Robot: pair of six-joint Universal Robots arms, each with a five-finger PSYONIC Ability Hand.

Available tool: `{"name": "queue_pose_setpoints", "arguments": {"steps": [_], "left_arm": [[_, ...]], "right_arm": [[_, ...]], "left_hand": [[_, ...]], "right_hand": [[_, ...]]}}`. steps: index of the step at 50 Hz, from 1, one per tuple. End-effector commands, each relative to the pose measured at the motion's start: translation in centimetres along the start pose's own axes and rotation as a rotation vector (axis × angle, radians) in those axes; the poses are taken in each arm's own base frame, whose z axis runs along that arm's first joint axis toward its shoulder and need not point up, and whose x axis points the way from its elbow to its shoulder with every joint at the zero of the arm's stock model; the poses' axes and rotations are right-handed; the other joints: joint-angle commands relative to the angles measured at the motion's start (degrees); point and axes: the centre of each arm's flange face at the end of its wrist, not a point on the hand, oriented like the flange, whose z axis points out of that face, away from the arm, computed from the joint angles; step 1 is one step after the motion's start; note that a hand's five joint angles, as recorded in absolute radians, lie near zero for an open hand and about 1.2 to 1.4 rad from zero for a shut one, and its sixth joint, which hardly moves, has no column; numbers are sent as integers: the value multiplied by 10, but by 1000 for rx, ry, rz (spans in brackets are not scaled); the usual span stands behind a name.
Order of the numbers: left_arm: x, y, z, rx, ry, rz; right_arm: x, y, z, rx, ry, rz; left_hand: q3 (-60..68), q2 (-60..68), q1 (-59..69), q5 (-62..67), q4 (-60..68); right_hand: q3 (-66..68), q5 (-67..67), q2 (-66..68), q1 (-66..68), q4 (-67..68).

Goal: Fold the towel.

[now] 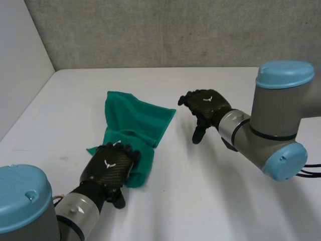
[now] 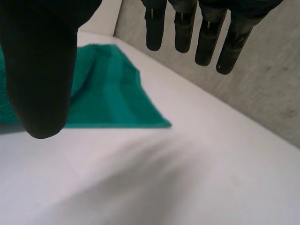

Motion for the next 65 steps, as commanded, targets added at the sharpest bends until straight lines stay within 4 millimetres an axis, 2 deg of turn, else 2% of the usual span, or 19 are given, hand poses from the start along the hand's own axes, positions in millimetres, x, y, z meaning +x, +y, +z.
{"name": "queue_pose_setpoints", "arguments": {"steps": [1, 6, 11, 14, 21, 26, 30, 36, 40, 41, 42, 47, 49, 54, 60, 62, 63, 65], "left_arm": [[-15, -10, 0, 10, -83, -14], [-33, -28, -3, 73, -143, -39], [-53, -43, -6, 129, -212, -59], [-60, -45, -6, 137, -238, -67], [-82, -40, 0, 120, -304, -146], [-89, -37, 9, 128, -272, -258], [-98, -24, 32, 74, -201, -362], [-95, -16, 46, -25, -97, -470], [-92, -16, 51, -78, -61, -507], [-92, -17, 51, -81, -59, -510], [-94, -20, 51, -78, -63, -510], [-96, -27, 51, -53, -69, -514], [-95, -29, 50, -47, -68, -514], [-84, -37, 51, -35, -56, -499], [-74, -33, 60, -65, -63, -483], [-69, -32, 64, -74, -68, -470], [-69, -31, 64, -74, -68, -470], [-71, -29, 67, -85, -104, -459]], "right_arm": [[-20, 17, 6, -46, -59, 35], [-30, 29, 14, -70, -91, 135], [-30, 32, 27, -55, -96, 248], [-30, 36, 39, -46, -105, 302], [-41, 44, 59, -40, -173, 383], [-47, 52, 73, -42, -196, 430], [-54, 56, 83, -32, -212, 446], [-62, 62, 92, -23, -227, 444], [-63, 65, 96, -22, -230, 443], [-63, 65, 96, -21, -230, 441], [-63, 64, 96, -19, -230, 438], [-59, 52, 92, 4, -216, 424], [-56, 37, 87, 36, -209, 416], [-50, 26, 81, 59, -191, 384], [-52, 37, 76, 23, -185, 286], [-54, 38, 74, 16, -185, 281], [-53, 38, 74, 18, -183, 279], [-50, 34, 72, 22, -166, 276]], "left_hand": [[-57, -54, -35, -50, -53], [-63, -61, -42, -57, -60], [-68, -66, -47, -62, -65], [-68, -66, -47, -62, -65], [-70, -67, -49, -64, -67], [-68, -66, -47, -62, -65], [-62, -59, -40, -56, -58], [-58, -56, -37, -52, -55], [-55, -52, -34, -49, -52], [-53, -51, -32, -47, -50], [-50, -47, -28, -44, -47], [10, 13, 32, 17, 14], [36, 38, 57, 42, 39], [81, 84, 103, 87, 85], [167, 170, 189, 173, 170], [287, 290, 309, 294, 291], [288, 291, 310, 294, 292], [400, 403, 422, 407, 404]], "right_hand": [[-47, -49, -56, -34, -53], [-45, -48, -55, -33, -51], [-30, -33, -40, -17, -36], [-24, -26, -33, -11, -29], [3, 1, -6, 16, -2], [35, 33, 26, 48, 30], [128, 125, 119, 141, 122], [234, 231, 224, 246, 228], [477, 475, 468, 490, 471], [623, 620, 613, 635, 617], [645, 643, 636, 658, 639], [645, 643, 636, 658, 640], [645, 643, 636, 658, 640], [645, 643, 636, 658, 640], [645, 643, 636, 658, 640], [645, 643, 636, 658, 640], [645, 643, 636, 658, 640], [645, 643, 636, 658, 640]]}}
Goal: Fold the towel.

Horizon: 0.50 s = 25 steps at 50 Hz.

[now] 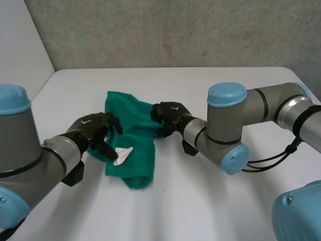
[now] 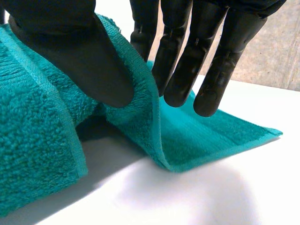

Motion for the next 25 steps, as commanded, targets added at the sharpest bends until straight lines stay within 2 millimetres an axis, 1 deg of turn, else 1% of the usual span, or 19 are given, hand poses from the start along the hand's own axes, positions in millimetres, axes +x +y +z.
{"name": "queue_pose_setpoints", "arguments": {"steps": [1, 2, 3, 5, 6, 8, 11, 12, 14, 15, 17, 18, 19, 20, 21, 22, 23, 24, 25], "left_arm": [[3, 8, 12, -18, -59, 30], [2, 7, 14, -16, -74, 32], [0, 5, 16, -8, -86, 34], [0, 4, 17, 1, -91, 37], [0, 3, 18, 4, -91, 39], [0, -1, 21, 26, -91, 46], [1, -7, 20, 59, -86, 53], [2, -9, 19, 76, -81, 57], [4, -12, 18, 97, -75, 58], [6, -25, 10, 148, -69, 59], [9, -42, -3, 223, -62, 59], [9, -51, -9, 265, -60, 59], [12, -70, -24, 350, -53, 60], [13, -80, -31, 396, -50, 60], [14, -88, -39, 439, -46, 59], [14, -97, -46, 484, -46, 60], [15, -113, -60, 568, -43, 60], [15, -120, -67, 607, -43, 62], [16, -126, -74, 642, -42, 62]], "right_arm": [[2, 0, -6, -12, 31, -42], [3, -6, -8, 3, 50, -49], [4, -9, -9, 8, 62, -49], [6, -15, -12, 21, 82, -54], [7, -23, -16, 34, 96, -65], [8, -33, -21, 50, 108, -81], [9, -51, -33, 80, 123, -119], [8, -59, -38, 94, 131, -140], [8, -83, -56, 137, 154, -209], [8, -92, -62, 153, 161, -231], [6, -108, -74, 186, 173, -271], [1, -126, -88, 227, 182, -314], [-2, -135, -95, 247, 187, -335], [-3, -144, -103, 271, 196, -356], [-6, -162, -119, 316, 214, -398], [-7, -171, -127, 338, 227, -419], [-8, -178, -134, 354, 236, -437], [-8, -186, -142, 372, 249, -455], [-12, -196, -155, 389, 264, -486]], "left_hand": [[303, 303, 293, 302, 301], [345, 345, 335, 344, 343], [414, 414, 403, 413, 412], [491, 491, 481, 490, 490], [498, 498, 488, 497, 497], [498, 498, 488, 497, 497], [498, 498, 488, 497, 497], [498, 498, 488, 497, 497], [498, 498, 488, 497, 497], [498, 498, 488, 497, 497], [498, 498, 488, 497, 497], [498, 498, 488, 497, 497], [498, 498, 488, 497, 497], [498, 498, 488, 497, 497], [498, 498, 488, 497, 497], [498, 498, 488, 497, 497], [498, 498, 488, 497, 497], [498, 498, 488, 497, 497], [498, 498, 488, 497, 497]], "right_hand": [[125, 138, 126, 246, 120], [125, 138, 126, 246, 120], [125, 138, 126, 246, 120], [125, 138, 126, 246, 120], [125, 138, 126, 246, 120], [125, 138, 126, 246, 120], [125, 138, 126, 246, 120], [125, 138, 126, 246, 120], [125, 138, 126, 246, 120], [125, 138, 126, 246, 120], [125, 138, 126, 246, 120], [125, 138, 126, 246, 120], [125, 138, 126, 246, 120], [125, 138, 126, 246, 120], [125, 138, 126, 246, 120], [125, 138, 126, 246, 120], [125, 138, 126, 246, 120], [125, 138, 126, 246, 120], [125, 138, 126, 246, 120]]}}
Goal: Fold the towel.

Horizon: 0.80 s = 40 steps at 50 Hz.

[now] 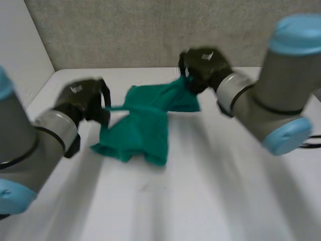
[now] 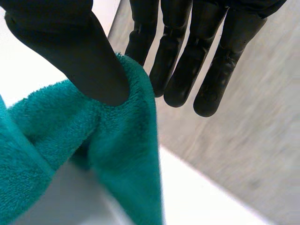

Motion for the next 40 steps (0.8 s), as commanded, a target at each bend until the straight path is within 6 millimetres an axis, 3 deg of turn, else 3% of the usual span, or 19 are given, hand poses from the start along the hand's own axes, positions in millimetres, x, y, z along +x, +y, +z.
{"name": "queue_pose_setpoints", "arguments": {"steps": [1, 4, 8, 11, 13, 16, 17, 21, 25, 34, 35, 36, 40], "left_arm": [[-4, -100, -49, 422, -1, -9], [-9, -106, -51, 451, -17, -7], [-24, -91, -40, 400, -63, 22], [-27, -53, -23, 278, -65, 50], [-28, -23, -11, 188, -63, 83], [-31, 6, 1, 111, -66, 116], [-32, 26, 8, 63, -66, 132], [-34, 63, 18, -25, -62, 152], [-34, 82, 22, -77, -57, 156], [-29, 88, 17, -95, -42, 161], [-29, 87, 17, -95, -42, 161], [-26, 87, 12, -100, -31, 170], [-20, 76, 2, -83, -16, 205]], "right_arm": [[22, -89, -55, 168, 90, -187], [21, -93, -65, 131, 88, -225], [16, -78, -65, 25, 59, -283], [13, -61, -60, -56, 35, -321], [11, -38, -50, -134, 17, -346], [12, -11, -31, -207, 18, -362], [13, -4, -26, -222, 20, -362], [16, 32, 1, -290, 32, -362], [17, 62, 21, -324, 26, -360], [20, 97, 48, -263, 59, -372], [20, 98, 48, -265, 60, -372], [19, 100, 48, -268, 59, -370], [14, 112, 41, -306, 35, -358]], "left_hand": [[120, 128, 167, 151, 119], [120, 128, 167, 151, 119], [120, 128, 167, 151, 119], [120, 128, 167, 151, 119], [120, 128, 167, 151, 119], [120, 128, 167, 151, 119], [120, 128, 167, 151, 119], [120, 128, 167, 151, 119], [120, 128, 167, 151, 119], [120, 128, 167, 151, 119], [37, 45, 84, 68, 36], [-245, -237, -199, -214, -247], [-396, -388, -350, -365, -398]], "right_hand": [[124, 138, 126, 246, 120], [124, 138, 126, 246, 120], [124, 138, 126, 246, 120], [124, 138, 126, 246, 120], [124, 138, 126, 246, 120], [124, 138, 126, 246, 120], [124, 138, 126, 246, 120], [124, 138, 126, 246, 120], [124, 138, 126, 246, 120], [124, 138, 126, 246, 120], [124, 138, 126, 246, 120], [124, 138, 126, 246, 120], [124, 138, 126, 246, 120]]}}
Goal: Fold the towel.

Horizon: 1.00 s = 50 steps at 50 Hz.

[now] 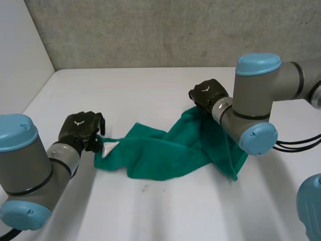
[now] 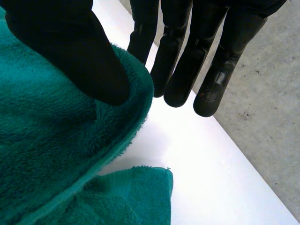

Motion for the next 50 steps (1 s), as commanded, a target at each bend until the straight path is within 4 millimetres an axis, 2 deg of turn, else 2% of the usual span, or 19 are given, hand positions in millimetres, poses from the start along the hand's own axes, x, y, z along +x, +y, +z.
{"name": "queue_pose_setpoints", "arguments": {"steps": [1, 6, 12, 19, 23, 33, 37, 38, 40, 44, 45, 50], "left_arm": [[7, -15, -19, 25, 24, 53], [11, -27, -26, 61, 33, 106], [24, -36, -22, 92, 64, 112], [30, -16, 4, -30, 62, 120], [31, -3, 19, -155, 60, 122], [23, 7, 35, -282, 53, 109], [21, 7, 37, -287, 50, 108], [21, 6, 37, -284, 49, 105], [20, 5, 37, -282, 42, 103], [16, -10, 30, -237, 31, 95], [14, -22, 24, -200, 26, 91], [15, -51, 2, -73, 22, 87]], "right_arm": [[-10, 13, -4, -26, -25, 9], [-11, 13, -12, -41, -34, 13], [-10, 13, -20, -51, -38, 18], [-11, 15, -29, -54, -42, 22], [-8, 19, -33, -61, -36, 26], [-11, 24, -36, -77, -49, 26], [-11, 24, -36, -74, -47, 26], [-10, 24, -36, -75, -46, 27], [-10, 24, -36, -75, -46, 27], [-6, 17, -41, -63, -39, 26], [-3, 14, -44, -59, -33, 26], [18, -3, -66, -41, 15, 15]], "left_hand": [[-231, -216, -181, -213, -230], [-251, -236, -201, -233, -250], [-246, -231, -196, -228, -245], [-241, -226, -191, -223, -240], [-247, -233, -198, -230, -247], [-239, -224, -189, -221, -238], [-120, -105, -70, -102, -119], [52, 67, 102, 70, 53], [266, 281, 316, 284, 267], [294, 309, 344, 312, 295], [294, 309, 344, 312, 295], [294, 309, 344, 312, 295]], "right_hand": [[124, 136, 126, 246, 120], [124, 136, 126, 246, 120], [124, 136, 126, 246, 120], [124, 136, 126, 246, 120], [124, 136, 126, 246, 120], [124, 136, 126, 246, 120], [124, 136, 126, 246, 120], [124, 136, 126, 246, 120], [124, 136, 126, 246, 120], [124, 136, 126, 246, 120], [124, 136, 126, 246, 120], [124, 136, 126, 246, 120]]}}
